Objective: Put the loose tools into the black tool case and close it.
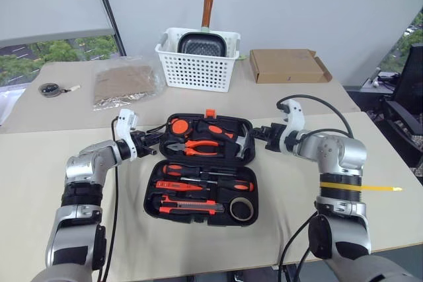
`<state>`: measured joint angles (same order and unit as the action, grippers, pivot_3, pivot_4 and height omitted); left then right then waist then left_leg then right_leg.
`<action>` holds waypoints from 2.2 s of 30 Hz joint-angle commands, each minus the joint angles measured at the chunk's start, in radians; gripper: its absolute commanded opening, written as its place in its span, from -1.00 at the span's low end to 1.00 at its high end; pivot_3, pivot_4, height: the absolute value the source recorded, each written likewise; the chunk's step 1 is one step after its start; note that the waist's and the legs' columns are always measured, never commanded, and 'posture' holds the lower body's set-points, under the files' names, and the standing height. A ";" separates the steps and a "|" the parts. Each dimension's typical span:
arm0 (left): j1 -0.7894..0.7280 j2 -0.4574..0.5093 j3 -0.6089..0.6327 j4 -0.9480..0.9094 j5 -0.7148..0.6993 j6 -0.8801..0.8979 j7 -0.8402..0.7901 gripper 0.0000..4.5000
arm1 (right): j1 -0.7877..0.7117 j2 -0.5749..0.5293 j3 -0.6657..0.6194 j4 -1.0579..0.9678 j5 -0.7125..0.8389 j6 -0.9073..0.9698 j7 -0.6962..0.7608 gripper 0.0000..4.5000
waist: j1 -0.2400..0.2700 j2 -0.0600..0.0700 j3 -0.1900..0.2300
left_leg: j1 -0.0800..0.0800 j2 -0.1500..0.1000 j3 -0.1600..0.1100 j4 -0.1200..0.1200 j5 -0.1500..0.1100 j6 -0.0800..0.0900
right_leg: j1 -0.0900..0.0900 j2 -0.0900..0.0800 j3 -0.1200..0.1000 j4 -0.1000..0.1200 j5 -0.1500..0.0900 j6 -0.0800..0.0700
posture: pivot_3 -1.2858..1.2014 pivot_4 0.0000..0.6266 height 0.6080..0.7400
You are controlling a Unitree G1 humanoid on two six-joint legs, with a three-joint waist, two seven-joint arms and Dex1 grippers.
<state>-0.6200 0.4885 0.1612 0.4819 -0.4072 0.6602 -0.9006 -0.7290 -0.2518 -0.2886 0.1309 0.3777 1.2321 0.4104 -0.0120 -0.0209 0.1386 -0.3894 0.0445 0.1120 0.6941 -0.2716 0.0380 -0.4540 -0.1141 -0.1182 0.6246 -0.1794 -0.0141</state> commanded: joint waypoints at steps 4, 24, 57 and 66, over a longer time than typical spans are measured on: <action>0.039 -0.032 -0.024 -0.035 -0.013 0.027 -0.006 -1.00 | -0.023 0.006 -0.026 -0.096 0.105 0.076 0.024 -0.69 | 0.000 0.000 0.000 | 0.000 0.000 0.000 0.000 0.000 0.000 | 0.000 0.000 0.000 0.000 0.000 0.000 | 0.03 -0.52 0.39; 0.084 -0.055 -0.016 -0.081 -0.031 0.052 0.033 -1.00 | 0.048 0.021 -0.083 -0.282 0.160 0.254 0.013 -0.38 | -0.004 0.000 0.000 | 0.001 0.001 0.000 -0.001 -0.001 0.001 | 0.000 0.000 0.000 -0.001 0.000 0.000 | 0.03 -0.52 0.39; 0.090 -0.071 -0.020 -0.079 -0.028 0.052 0.042 -1.00 | 0.030 -0.067 -0.293 -0.322 0.243 0.352 0.032 0.21 | 0.003 0.001 -0.001 | 0.000 0.000 0.000 -0.001 -0.003 0.003 | 0.000 0.000 0.000 -0.005 -0.001 0.001 | 0.03 -0.52 0.39; 0.087 -0.073 -0.023 -0.076 -0.032 0.050 0.044 -1.00 | 0.211 -0.149 -0.139 -0.411 0.289 0.352 0.074 0.21 | 0.003 0.003 -0.002 | 0.000 0.000 0.000 -0.001 -0.006 0.006 | 0.005 0.000 0.000 -0.011 0.000 0.001 | 0.03 -0.52 0.39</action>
<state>-0.5562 0.4262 0.1785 0.3850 -0.4452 0.6872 -0.8441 -0.5083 -0.3924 -0.4265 -0.2121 0.6210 1.5806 0.4607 -0.0090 -0.0177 0.1365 -0.3893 0.0444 0.1119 0.6928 -0.2773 0.0442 -0.4494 -0.1142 -0.1183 0.6133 -0.1798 -0.0133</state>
